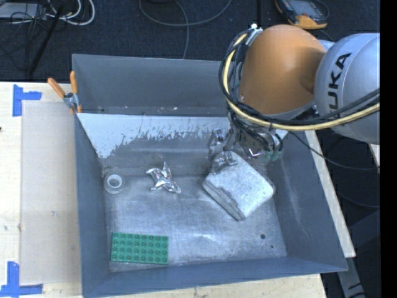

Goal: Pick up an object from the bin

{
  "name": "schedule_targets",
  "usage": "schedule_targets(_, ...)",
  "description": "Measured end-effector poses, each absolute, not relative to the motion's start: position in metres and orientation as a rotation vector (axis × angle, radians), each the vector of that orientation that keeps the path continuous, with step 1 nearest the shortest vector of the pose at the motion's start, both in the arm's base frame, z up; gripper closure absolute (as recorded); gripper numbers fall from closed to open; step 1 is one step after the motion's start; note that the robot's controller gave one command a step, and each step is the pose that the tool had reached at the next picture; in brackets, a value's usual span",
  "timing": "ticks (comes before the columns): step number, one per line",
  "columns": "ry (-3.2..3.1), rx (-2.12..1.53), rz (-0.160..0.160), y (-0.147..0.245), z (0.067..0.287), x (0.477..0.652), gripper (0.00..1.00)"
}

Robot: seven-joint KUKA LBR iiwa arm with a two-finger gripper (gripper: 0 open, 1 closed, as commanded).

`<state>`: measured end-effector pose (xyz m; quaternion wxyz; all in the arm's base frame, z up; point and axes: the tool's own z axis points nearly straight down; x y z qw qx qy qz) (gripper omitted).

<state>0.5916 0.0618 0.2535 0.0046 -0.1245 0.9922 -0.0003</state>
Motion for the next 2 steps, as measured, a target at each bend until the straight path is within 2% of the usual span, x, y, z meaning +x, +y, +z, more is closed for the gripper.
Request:
schedule_targets(1, 3.144, 0.136, 0.000, 0.0979, 0.1442, 0.6129, 1.00)
schedule_targets(2, 3.141, 0.137, 0.000, 0.0977, 0.1457, 0.6137, 0.00)
